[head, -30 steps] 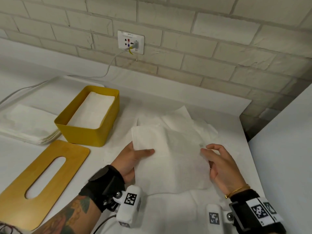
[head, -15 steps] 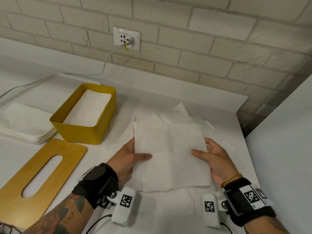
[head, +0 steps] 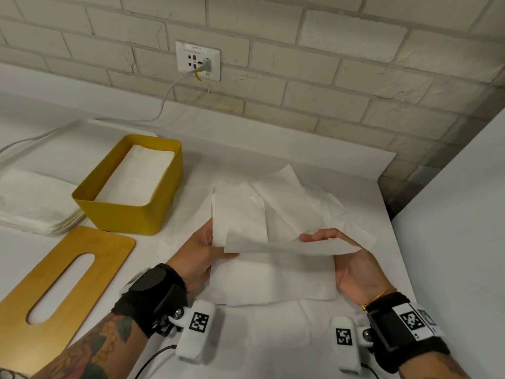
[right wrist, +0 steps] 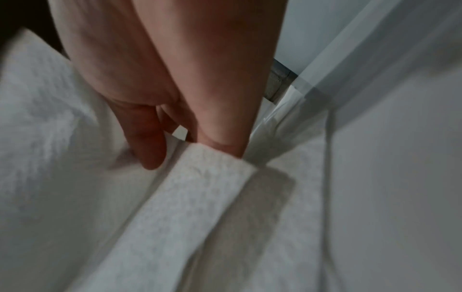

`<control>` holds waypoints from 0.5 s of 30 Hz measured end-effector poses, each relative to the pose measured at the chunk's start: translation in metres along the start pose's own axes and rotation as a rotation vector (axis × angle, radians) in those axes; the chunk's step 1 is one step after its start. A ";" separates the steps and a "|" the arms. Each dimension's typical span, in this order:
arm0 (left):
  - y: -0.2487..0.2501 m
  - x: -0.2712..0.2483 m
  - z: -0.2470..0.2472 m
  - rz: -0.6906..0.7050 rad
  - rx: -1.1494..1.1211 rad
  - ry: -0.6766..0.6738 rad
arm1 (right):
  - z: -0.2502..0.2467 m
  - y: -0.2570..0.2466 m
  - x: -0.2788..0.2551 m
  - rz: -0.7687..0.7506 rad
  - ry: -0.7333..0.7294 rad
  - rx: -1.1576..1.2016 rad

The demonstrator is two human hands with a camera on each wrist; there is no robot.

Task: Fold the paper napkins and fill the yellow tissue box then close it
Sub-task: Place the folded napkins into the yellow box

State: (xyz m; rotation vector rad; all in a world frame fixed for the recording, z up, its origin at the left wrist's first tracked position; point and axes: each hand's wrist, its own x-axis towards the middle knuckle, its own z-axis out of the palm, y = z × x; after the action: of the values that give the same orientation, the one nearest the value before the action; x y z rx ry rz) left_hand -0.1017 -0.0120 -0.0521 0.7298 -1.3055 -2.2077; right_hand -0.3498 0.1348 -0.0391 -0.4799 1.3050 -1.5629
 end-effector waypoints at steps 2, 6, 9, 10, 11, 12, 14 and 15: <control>0.001 0.000 0.000 0.000 -0.027 -0.005 | -0.002 -0.004 -0.002 0.085 0.048 0.038; 0.001 0.000 -0.002 0.012 -0.040 0.020 | -0.003 -0.006 -0.006 0.198 0.078 -0.221; 0.001 0.001 -0.005 0.015 -0.067 0.019 | -0.003 -0.008 -0.007 0.160 0.071 -0.348; 0.003 0.001 -0.005 0.006 -0.114 0.010 | -0.002 -0.011 -0.008 0.114 0.080 -0.396; 0.006 0.001 -0.004 -0.010 -0.173 0.004 | 0.001 -0.017 -0.011 0.060 0.082 -0.440; 0.010 0.002 -0.002 -0.025 -0.225 0.017 | 0.004 -0.024 -0.013 0.005 0.075 -0.469; 0.018 0.005 0.004 -0.034 -0.241 0.088 | 0.014 -0.043 -0.019 -0.080 0.019 -0.496; 0.021 0.008 0.006 -0.025 -0.206 0.124 | 0.020 -0.055 -0.024 -0.121 -0.025 -0.510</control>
State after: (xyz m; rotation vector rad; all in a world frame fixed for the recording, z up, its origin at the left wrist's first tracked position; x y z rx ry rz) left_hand -0.1092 -0.0222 -0.0326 0.7926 -0.9967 -2.2361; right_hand -0.3479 0.1408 0.0233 -0.9060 1.6837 -1.3040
